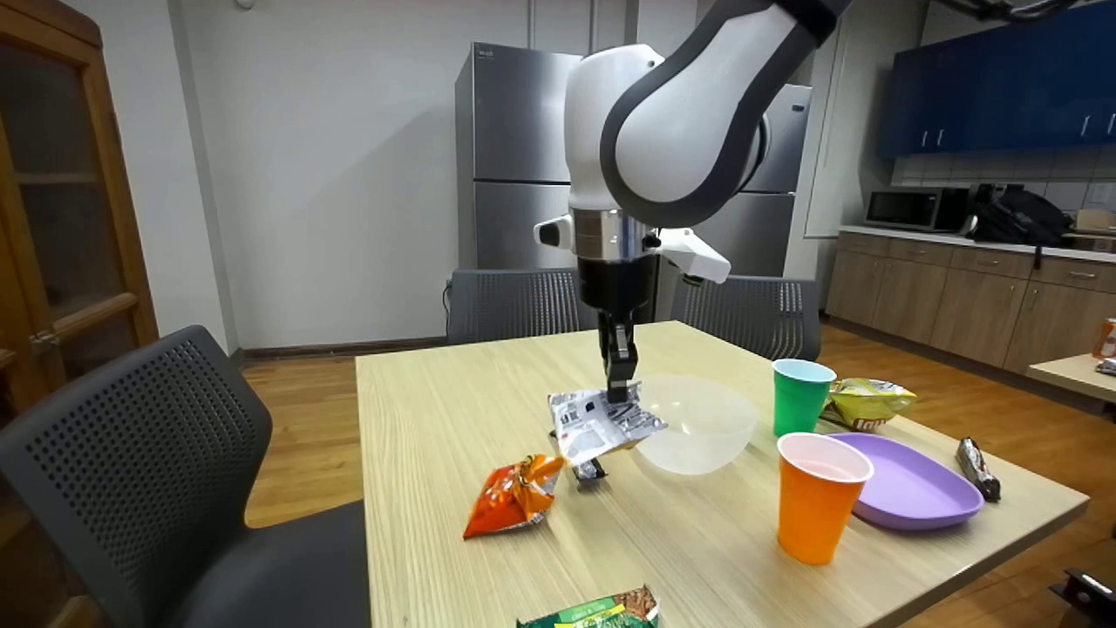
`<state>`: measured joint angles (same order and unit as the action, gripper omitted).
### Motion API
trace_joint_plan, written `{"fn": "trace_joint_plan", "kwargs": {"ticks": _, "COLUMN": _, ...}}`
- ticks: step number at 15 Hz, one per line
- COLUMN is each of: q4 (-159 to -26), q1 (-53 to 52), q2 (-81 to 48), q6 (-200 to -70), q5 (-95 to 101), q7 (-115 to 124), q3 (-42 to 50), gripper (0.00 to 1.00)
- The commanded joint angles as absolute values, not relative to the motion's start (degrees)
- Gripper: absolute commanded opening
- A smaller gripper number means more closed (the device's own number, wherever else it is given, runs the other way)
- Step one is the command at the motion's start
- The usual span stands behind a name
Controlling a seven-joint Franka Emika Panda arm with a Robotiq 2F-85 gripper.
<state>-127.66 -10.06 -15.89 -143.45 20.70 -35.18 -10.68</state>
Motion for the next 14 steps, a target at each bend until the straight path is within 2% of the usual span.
{"fn": "trace_joint_plan", "kwargs": {"ticks": 1, "q4": -129.32, "q1": -8.42, "q2": -10.38, "q6": -141.68, "q5": 19.68, "q7": -32.16, "q3": -9.59, "gripper": 0.0}}
{"fn": "trace_joint_plan", "kwargs": {"ticks": 14, "q4": -128.89, "q1": -1.46, "q2": -9.73, "q6": -143.85, "q5": 17.77, "q7": -27.97, "q3": -2.11, "gripper": 0.0}}
